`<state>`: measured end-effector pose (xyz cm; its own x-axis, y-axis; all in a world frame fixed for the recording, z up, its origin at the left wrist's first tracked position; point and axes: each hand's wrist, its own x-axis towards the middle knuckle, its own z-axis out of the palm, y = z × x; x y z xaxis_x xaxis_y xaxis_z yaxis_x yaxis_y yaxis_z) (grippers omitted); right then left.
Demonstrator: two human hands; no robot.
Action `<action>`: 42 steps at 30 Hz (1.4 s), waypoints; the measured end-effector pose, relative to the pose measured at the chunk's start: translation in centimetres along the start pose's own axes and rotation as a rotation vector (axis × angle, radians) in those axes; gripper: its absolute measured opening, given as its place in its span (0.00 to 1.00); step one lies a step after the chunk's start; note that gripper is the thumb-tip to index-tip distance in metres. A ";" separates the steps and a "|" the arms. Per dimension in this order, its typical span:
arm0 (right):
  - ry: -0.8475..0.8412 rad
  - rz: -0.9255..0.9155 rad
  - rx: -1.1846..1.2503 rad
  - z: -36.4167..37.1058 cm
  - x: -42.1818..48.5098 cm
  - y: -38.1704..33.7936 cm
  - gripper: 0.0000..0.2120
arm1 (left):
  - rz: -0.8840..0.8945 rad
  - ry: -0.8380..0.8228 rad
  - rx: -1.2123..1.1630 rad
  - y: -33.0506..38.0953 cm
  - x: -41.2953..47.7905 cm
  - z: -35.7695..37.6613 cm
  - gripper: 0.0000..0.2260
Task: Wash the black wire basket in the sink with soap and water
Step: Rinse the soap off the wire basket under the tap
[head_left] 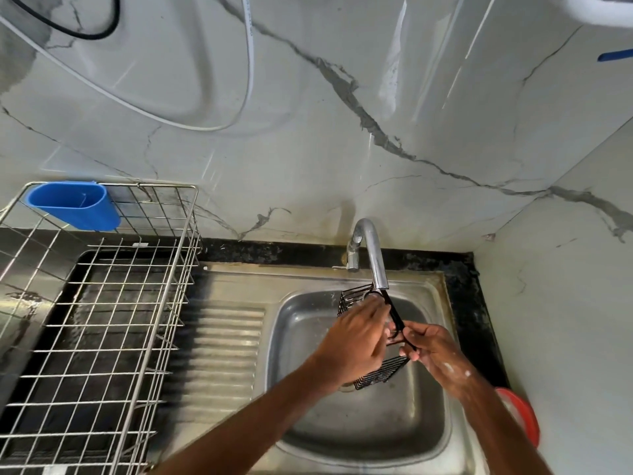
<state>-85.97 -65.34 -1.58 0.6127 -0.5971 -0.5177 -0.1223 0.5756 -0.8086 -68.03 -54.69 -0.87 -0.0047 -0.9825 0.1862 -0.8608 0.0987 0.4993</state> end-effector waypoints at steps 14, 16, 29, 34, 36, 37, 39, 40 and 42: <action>-0.215 -0.009 -0.406 -0.9 0.5 -3.7 0.14 | -0.146 -0.413 -0.283 -6.4 8.4 -3.9 0.13; -0.232 -0.013 -0.453 -0.8 1.2 -4.8 0.14 | -0.193 -0.504 -0.302 -7.1 9.0 -4.8 0.13; -0.462 0.002 -0.732 0.3 8.1 -7.8 0.14 | -0.315 -0.658 -0.616 -7.7 6.0 -5.5 0.12; -0.252 0.001 -0.653 2.5 8.2 -6.3 0.07 | -0.541 -0.457 -0.830 -6.1 1.5 -4.9 0.09; -0.230 -0.029 -0.630 3.9 8.2 -5.7 0.08 | -0.610 -0.349 -0.868 -4.8 0.5 -5.0 0.10; -0.192 -0.047 -0.613 4.5 8.4 -5.3 0.10 | -0.641 -0.308 -0.905 -4.2 0.1 -5.1 0.11; -0.102 -0.084 -0.549 5.8 9.1 -4.8 0.14 | -0.697 -0.264 -1.006 -3.5 -0.8 -5.1 0.13; -0.066 -0.091 -0.499 6.3 9.5 -4.5 0.15 | -0.713 -0.245 -1.036 -3.4 -1.2 -5.0 0.14; -0.002 -0.079 -0.447 7.1 10.1 -3.9 0.17 | -0.740 -0.200 -1.071 -3.3 -2.1 -4.7 0.13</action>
<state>-73.72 -69.66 -1.63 0.6349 -0.6285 -0.4493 -0.4001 0.2300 -0.8871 -62.77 -52.23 1.04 0.1357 -0.8553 -0.5001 0.1340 -0.4843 0.8646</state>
